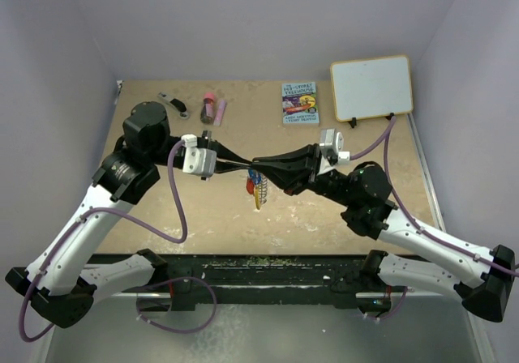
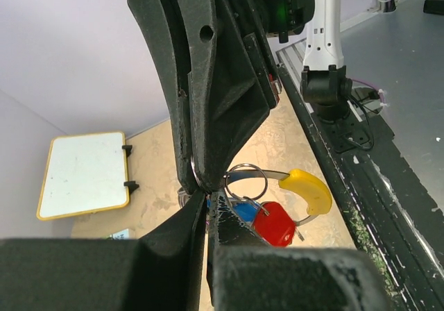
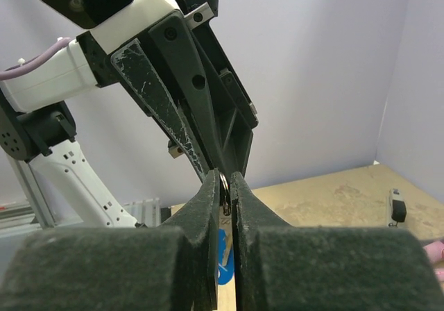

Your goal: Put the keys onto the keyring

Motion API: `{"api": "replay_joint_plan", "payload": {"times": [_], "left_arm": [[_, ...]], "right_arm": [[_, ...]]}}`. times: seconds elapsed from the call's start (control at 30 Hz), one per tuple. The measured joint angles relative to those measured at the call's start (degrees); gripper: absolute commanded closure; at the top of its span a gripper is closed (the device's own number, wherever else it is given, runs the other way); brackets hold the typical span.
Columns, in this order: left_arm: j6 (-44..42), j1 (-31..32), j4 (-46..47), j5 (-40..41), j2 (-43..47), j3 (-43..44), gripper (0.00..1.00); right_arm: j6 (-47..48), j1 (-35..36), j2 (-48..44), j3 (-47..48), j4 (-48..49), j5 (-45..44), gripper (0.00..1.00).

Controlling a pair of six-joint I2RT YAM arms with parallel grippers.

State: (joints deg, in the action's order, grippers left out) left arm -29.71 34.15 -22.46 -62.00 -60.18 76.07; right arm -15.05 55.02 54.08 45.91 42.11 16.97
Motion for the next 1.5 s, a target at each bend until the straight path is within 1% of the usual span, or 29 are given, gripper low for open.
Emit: {"api": "replay_joint_plan", "payload": {"times": [0.07, 0.3, 0.37, 0.47, 0.57, 0.77, 0.93, 1.1, 1.2, 1.37, 1.5], "left_arm": [[-0.1, 0.0, -0.6, -0.1, -0.1, 0.3, 0.97], [-0.2, 0.0, -1.8, -0.1, -0.3, 0.6, 0.96], [0.1, 0.0, -1.6, 0.2, -0.3, 0.6, 0.91], [0.2, 0.1, -0.6, 0.8, -0.3, 0.6, 0.87], [0.2, 0.1, 0.8, 1.0, -0.3, 0.6, 0.84], [1.1, 0.1, 6.4, 2.6, 0.0, 0.5, 0.79], [1.6, 0.0, 8.7, 3.8, 0.5, 0.2, 0.78], [1.4, 0.0, 8.6, 3.7, 1.1, -0.6, 0.77], [1.5, 0.0, 8.6, 3.5, 1.3, -1.4, 0.73], [2.9, 0.0, 10.0, 2.6, 1.4, -3.3, 0.63], [5.2, 0.1, 12.5, 2.0, 1.4, -4.8, 0.60]], "right_arm": [[0.2, 0.0, -0.1, 0.1, -0.2, 0.0, 1.00], [0.7, 0.0, -0.2, 0.2, -1.2, 0.0, 1.00], [0.8, 0.0, -0.3, 0.2, -1.2, 0.0, 1.00], [1.0, 0.0, -0.6, 0.1, -0.7, -1.0, 1.00], [1.1, 0.0, -1.4, -1.0, 0.9, -1.9, 1.00], [1.0, 0.0, -2.6, -3.3, 3.5, -2.6, 1.00], [0.5, 0.0, -2.8, -4.7, 7.4, -3.6, 1.00], [-0.2, 0.0, -2.9, -5.5, 10.7, -4.3, 1.00], [-0.7, 0.0, -2.9, -5.6, 12.3, -4.3, 1.00], [-1.4, 0.0, -2.7, -5.6, 14.6, -4.2, 1.00], [-2.2, 0.0, -2.6, -5.6, 15.9, -4.0, 1.00]]}}
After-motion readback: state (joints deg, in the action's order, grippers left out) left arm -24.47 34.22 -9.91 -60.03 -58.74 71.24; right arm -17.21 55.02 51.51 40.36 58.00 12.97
